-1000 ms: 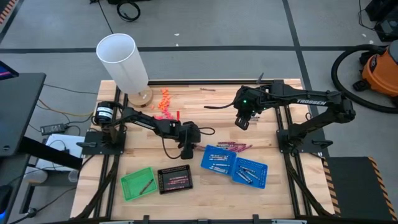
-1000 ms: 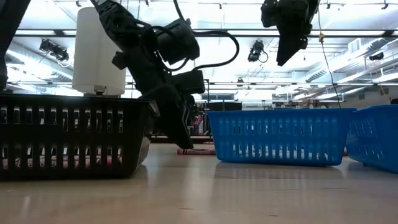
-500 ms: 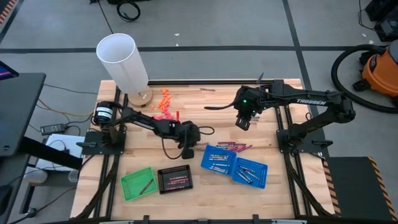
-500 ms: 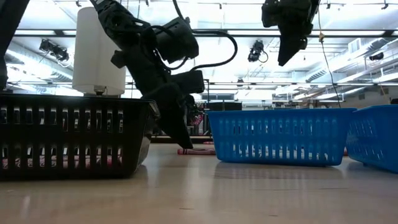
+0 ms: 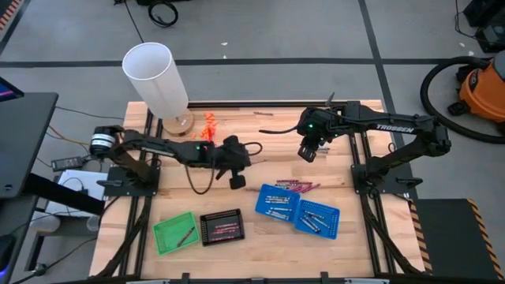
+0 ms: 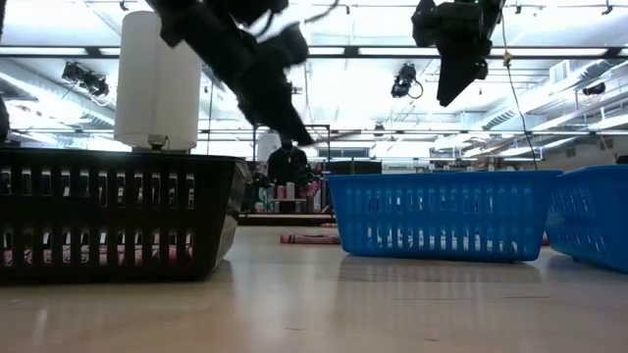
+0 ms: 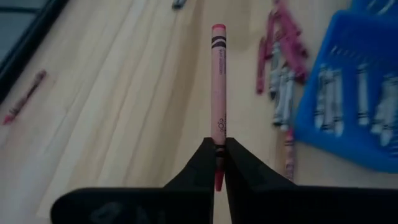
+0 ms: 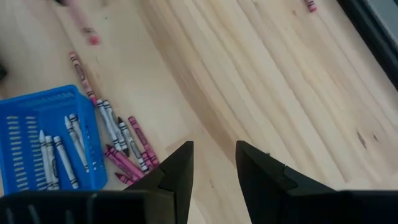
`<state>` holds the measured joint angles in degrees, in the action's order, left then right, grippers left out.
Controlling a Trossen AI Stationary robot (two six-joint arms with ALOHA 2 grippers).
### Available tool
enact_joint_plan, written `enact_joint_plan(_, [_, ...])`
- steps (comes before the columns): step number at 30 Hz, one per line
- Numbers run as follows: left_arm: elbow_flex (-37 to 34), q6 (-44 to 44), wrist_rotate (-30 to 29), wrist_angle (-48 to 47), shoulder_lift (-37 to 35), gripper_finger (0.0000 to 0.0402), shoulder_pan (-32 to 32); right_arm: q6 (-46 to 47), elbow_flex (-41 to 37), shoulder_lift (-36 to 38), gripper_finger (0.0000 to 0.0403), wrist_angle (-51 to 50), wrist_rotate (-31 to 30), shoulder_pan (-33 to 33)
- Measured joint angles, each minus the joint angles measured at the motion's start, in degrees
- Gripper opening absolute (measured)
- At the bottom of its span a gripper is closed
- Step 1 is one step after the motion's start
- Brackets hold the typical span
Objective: Sort crayons
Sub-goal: Put the pink crayon into the black bin
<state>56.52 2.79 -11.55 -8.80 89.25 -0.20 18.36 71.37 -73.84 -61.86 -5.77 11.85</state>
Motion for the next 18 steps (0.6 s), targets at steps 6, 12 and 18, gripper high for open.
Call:
enact_joint_plan(6, [0.06,1.06,0.19,0.17,-5.50,0.0012,-2.74,2.79,-0.01,0.00,0.0128,0.39,-1.60,-0.43])
enact_joint_plan(12, [0.10,1.62,0.23,4.15,-7.15,0.0012,-6.79,4.40,-0.34,-0.05,0.0128,3.97,-2.22,-1.26])
enact_joint_plan(18, [0.08,3.65,0.18,5.56,-7.28,0.0013,-8.99,4.63,-0.41,-0.12,0.0128,6.69,-2.07,-2.34])
